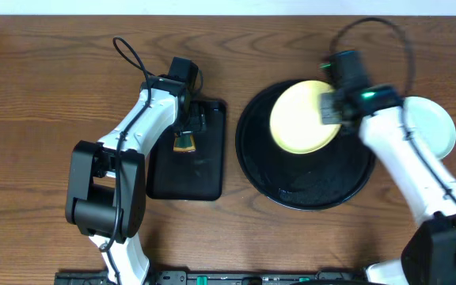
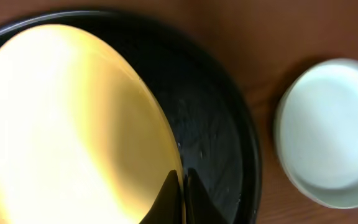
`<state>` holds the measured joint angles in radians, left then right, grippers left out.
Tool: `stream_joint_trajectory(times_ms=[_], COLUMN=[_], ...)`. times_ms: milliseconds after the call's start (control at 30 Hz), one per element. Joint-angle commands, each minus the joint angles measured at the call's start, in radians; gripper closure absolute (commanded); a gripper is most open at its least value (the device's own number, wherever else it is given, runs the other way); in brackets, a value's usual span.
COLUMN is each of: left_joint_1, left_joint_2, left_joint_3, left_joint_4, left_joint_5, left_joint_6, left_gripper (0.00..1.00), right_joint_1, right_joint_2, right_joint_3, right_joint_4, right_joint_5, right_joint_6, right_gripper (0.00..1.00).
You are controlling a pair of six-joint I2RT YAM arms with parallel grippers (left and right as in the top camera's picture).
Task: Clean dirty plates on tray and stack at the side
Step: 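Lift the yellow plate with right gripper and carry it right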
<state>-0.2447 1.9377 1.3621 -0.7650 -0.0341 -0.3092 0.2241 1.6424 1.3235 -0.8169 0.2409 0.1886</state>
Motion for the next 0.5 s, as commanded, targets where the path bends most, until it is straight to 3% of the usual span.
stream_joint_trajectory(times_ms=[0, 267, 467], left_joint_1=[0.0, 0.0, 0.0], left_joint_2=[0.006, 0.006, 0.006], left_joint_3=[-0.006, -0.006, -0.006], left_joint_4=[-0.004, -0.004, -0.004], left_joint_5=[-0.019, -0.019, -0.019], left_joint_6=[0.01, 0.01, 0.01], left_gripper=[0.14, 0.14, 0.14], right_joint_1=[-0.203, -0.63, -0.807], right_joint_2=[-0.019, -0.008, 0.051], right_joint_3=[-0.003, -0.003, -0.003], right_joint_4=[-0.001, 0.049, 0.121], right_joint_5=[-0.319, -0.298, -0.302], right_joint_6=[-0.052, -0.003, 0.062], right_gripper=[0.99, 0.99, 0.99])
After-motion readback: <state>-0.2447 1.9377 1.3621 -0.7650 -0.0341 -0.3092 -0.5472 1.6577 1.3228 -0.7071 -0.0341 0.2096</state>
